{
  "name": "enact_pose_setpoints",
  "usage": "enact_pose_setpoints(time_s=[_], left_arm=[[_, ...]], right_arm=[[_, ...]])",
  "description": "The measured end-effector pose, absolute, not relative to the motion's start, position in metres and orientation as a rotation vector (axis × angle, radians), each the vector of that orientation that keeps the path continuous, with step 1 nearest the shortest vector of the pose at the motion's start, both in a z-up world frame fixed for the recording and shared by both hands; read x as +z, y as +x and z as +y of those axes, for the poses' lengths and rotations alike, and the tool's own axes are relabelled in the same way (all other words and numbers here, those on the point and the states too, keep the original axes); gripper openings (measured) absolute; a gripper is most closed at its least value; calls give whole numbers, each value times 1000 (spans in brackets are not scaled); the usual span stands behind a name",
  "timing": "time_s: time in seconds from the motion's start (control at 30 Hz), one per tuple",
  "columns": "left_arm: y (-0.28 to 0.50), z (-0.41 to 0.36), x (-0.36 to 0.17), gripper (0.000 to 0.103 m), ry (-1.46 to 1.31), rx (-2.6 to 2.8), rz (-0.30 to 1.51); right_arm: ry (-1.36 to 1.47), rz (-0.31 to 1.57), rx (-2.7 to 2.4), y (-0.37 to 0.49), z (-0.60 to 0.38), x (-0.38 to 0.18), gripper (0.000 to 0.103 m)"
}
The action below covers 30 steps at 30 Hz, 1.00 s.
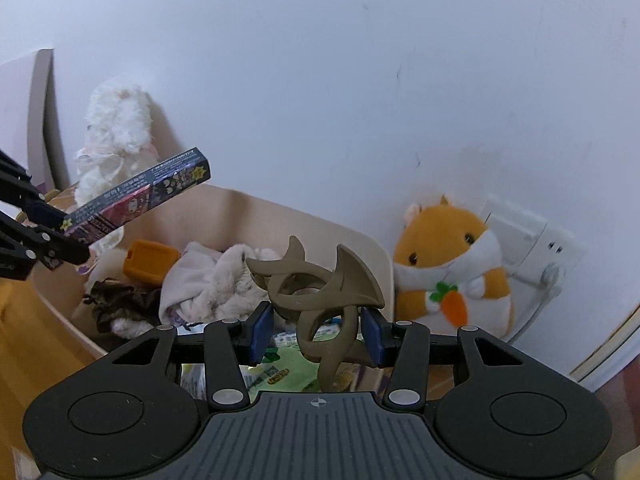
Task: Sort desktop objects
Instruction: 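Lift the dark package and beige claw clip over the basket and open both tools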
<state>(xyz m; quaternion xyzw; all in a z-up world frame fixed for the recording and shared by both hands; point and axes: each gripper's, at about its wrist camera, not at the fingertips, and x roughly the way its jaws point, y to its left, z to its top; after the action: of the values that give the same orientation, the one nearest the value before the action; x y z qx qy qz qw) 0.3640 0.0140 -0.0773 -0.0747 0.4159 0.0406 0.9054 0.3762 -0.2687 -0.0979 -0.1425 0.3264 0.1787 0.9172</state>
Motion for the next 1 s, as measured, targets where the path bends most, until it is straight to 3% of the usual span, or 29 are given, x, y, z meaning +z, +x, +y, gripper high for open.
enact_pose_setpoints(time_s=[0.23, 0.3, 0.33, 0.37, 0.43, 0.47, 0.57, 0.77, 1.0], left_arm=[[381, 16, -92, 24, -268, 97, 917], [382, 16, -94, 25, -293, 102, 927], [382, 16, -95, 33, -302, 98, 926], [382, 16, -95, 50, -308, 95, 923], [380, 15, -93, 72, -305, 110, 910], [378, 14, -91, 76, -296, 115, 895], [375, 14, -90, 77, -289, 101, 901], [361, 17, -89, 77, -318, 93, 895], [320, 13, -84, 77, -368, 77, 847]], right_arm=[[-272, 738, 384, 387, -255, -114, 45], [-262, 760, 389, 388, -253, -118, 54], [-261, 759, 388, 387, -252, -119, 56], [-262, 754, 386, 385, -253, -120, 59], [-268, 753, 383, 384, -253, -119, 65], [-268, 751, 383, 383, -254, -119, 68], [-262, 738, 384, 378, -257, -116, 83], [-308, 681, 397, 360, -260, -105, 101], [-272, 636, 415, 323, -275, -94, 103]])
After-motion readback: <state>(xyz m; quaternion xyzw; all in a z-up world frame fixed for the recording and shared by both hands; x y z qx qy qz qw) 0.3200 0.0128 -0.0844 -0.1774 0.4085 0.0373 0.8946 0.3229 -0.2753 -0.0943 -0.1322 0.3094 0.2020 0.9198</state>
